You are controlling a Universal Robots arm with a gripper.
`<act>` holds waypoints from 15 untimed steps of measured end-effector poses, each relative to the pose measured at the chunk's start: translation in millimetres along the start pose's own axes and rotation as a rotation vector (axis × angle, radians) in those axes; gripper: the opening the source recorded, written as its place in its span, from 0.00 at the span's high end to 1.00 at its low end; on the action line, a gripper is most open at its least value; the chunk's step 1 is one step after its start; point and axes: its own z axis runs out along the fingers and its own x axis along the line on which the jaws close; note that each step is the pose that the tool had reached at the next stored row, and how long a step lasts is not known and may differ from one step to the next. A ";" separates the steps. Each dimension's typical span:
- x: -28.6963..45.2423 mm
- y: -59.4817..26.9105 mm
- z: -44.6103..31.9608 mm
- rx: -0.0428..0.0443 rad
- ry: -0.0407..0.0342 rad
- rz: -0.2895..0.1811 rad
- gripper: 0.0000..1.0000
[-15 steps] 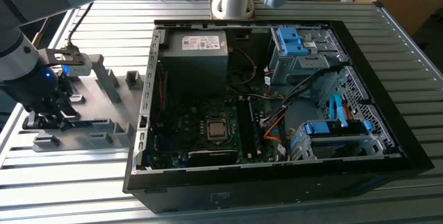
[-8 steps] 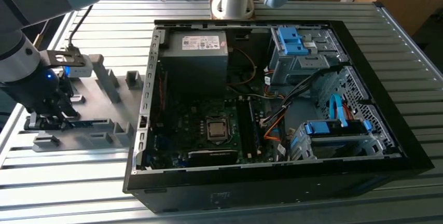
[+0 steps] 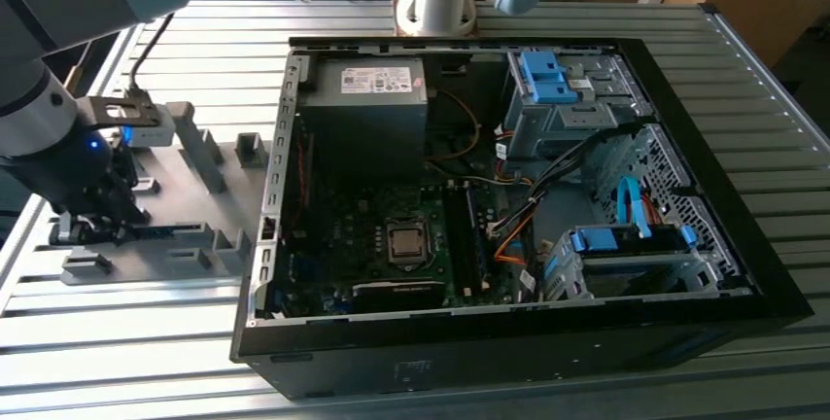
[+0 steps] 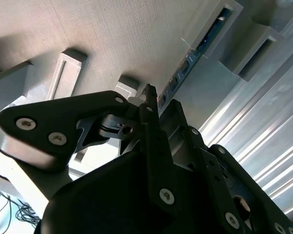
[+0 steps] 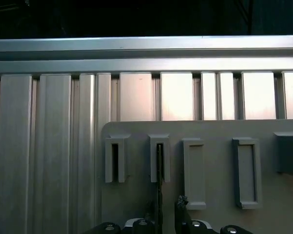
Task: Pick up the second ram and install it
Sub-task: 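Pick up the second ram and move it above second insertion slot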
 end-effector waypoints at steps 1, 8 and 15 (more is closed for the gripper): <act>0.0 0.0 0.3 0.0000 0.0000 0.000 0.70; -0.3 -0.6 2.5 -0.0001 0.0001 -0.001 0.70; -0.3 -0.8 4.9 -0.0002 0.0002 -0.002 0.70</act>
